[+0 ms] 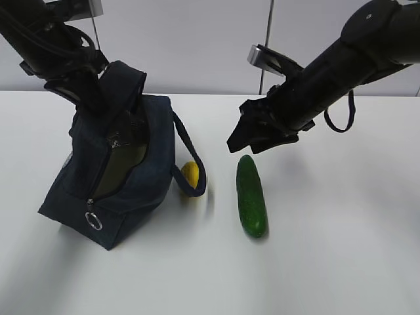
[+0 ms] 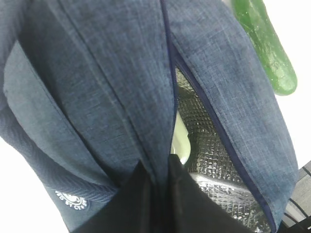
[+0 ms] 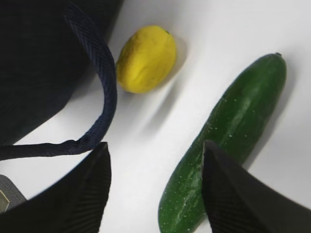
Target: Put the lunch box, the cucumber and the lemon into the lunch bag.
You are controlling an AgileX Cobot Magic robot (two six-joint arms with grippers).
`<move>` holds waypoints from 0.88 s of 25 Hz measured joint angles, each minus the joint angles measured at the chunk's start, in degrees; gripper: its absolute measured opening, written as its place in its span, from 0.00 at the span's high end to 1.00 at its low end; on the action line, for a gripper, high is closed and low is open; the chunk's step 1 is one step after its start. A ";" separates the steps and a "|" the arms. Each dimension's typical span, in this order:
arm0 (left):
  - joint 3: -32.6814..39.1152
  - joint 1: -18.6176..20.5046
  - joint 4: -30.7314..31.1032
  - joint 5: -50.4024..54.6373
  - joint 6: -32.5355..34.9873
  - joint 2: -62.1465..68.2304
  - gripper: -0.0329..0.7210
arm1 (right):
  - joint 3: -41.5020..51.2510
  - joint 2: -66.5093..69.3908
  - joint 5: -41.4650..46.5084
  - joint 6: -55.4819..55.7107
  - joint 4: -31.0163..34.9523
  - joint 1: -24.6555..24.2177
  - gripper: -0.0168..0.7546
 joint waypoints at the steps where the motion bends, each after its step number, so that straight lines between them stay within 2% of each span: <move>1: 0.00 0.06 0.13 0.00 0.39 0.00 0.95 | 0.00 0.00 -0.35 1.72 -2.09 0.63 0.40; 5: 0.00 0.55 0.81 0.44 1.10 -0.92 0.95 | 0.00 0.00 -1.27 7.28 -8.45 1.73 0.40; 16: 0.00 1.46 1.72 0.85 2.53 -2.95 0.95 | 0.00 0.00 -2.91 15.46 -13.97 4.25 0.40; 22: 0.00 1.46 1.04 0.85 2.96 -3.04 0.95 | 0.00 0.00 -3.01 21.85 -21.68 4.80 0.40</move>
